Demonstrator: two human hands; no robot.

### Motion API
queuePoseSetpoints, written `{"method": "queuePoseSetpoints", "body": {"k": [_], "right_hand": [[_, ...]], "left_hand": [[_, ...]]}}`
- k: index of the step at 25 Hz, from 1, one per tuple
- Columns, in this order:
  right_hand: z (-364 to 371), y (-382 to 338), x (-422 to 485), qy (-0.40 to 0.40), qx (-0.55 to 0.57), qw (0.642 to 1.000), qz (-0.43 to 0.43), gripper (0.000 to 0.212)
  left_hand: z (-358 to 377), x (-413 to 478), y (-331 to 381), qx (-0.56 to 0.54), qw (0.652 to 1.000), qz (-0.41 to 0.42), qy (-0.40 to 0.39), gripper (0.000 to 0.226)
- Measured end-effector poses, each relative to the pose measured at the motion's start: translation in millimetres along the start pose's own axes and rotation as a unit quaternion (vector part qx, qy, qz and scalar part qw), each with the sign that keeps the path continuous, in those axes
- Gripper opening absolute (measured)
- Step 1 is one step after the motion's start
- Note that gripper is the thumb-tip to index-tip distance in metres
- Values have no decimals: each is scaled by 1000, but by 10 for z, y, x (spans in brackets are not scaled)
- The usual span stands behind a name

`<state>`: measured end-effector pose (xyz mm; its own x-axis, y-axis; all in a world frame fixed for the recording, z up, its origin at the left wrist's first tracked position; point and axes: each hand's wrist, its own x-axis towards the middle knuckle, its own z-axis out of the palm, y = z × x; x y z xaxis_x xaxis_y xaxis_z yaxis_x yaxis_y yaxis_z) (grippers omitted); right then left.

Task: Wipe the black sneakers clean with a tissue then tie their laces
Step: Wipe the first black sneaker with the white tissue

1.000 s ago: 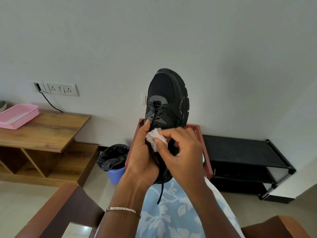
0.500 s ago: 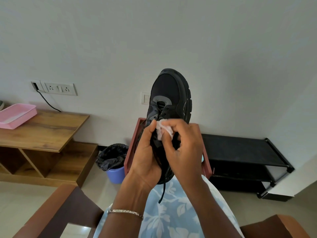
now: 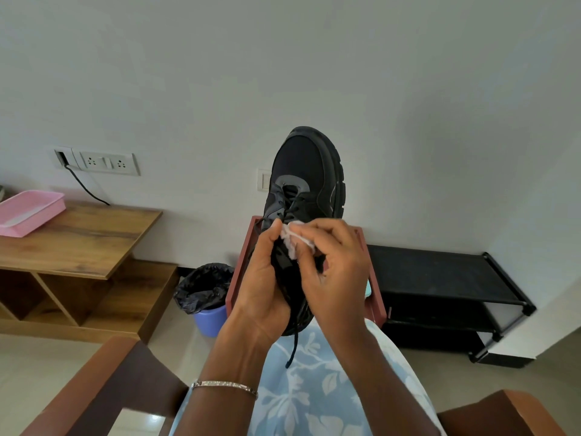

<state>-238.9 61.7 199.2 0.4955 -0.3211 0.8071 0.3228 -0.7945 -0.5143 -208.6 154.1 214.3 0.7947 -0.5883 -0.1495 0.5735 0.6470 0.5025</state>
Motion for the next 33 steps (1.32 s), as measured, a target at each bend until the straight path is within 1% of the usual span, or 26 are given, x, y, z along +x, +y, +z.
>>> {"method": "queuePoseSetpoints", "body": {"k": [2,5,8,11,13,15,17,18,19,20,23,24,25,26,28,29,30,31,33], "right_hand": [[-4,-61,-247,-8,23,1000,2,19],[-28,-94,-415,-22,34,999,-3,18],[-31,2,-122,3,25,1000,-2,20],[-43,39,134,25,16,999,16,20],[-96,-28,52,-10,16,1000,24,22],[-206,-115,-121,-88,22,994,54,23],[-328,-157,-207,-169,32,981,84,22],[-367,-148,-183,-189,35,977,90,20],[-377,-124,-124,-189,36,977,89,19],[-369,-98,-47,-170,32,981,84,18],[-274,-28,152,-77,-7,995,55,19],[-263,-17,158,-75,-11,996,51,19],[-282,-13,135,-99,-4,994,52,19],[-323,-15,92,-144,8,988,60,19],[-425,-45,-7,-246,33,964,94,20],[-460,-54,-38,-275,40,955,104,20],[-477,-49,-40,-278,45,954,106,20],[-470,-40,-14,-263,49,958,103,19],[-400,-2,92,-194,39,977,78,18]], "left_hand": [[-54,41,36,4,1000,0,7,39],[-78,58,50,6,1000,-9,8,45],[-9,-1,24,9,1000,8,2,40],[45,-52,12,3,1000,-17,4,44],[4,-39,42,7,1000,-16,16,42],[-55,-2,76,16,999,-15,27,43],[-88,35,84,20,999,-10,38,47],[-91,46,74,16,999,-10,40,46],[-82,45,62,10,999,-12,43,45],[-53,23,42,6,999,-14,37,45],[17,-24,-20,1,999,-27,22,46],[16,-33,-30,1,999,-27,23,46],[7,-41,-24,3,999,-23,28,47],[-14,-34,-8,5,999,-18,35,47],[-59,-10,31,4,999,-16,46,52],[-74,10,46,4,999,-17,49,53],[-83,28,47,8,999,-15,48,52],[-91,41,40,15,999,-12,46,51],[-53,20,10,24,999,-13,41,53]]}}
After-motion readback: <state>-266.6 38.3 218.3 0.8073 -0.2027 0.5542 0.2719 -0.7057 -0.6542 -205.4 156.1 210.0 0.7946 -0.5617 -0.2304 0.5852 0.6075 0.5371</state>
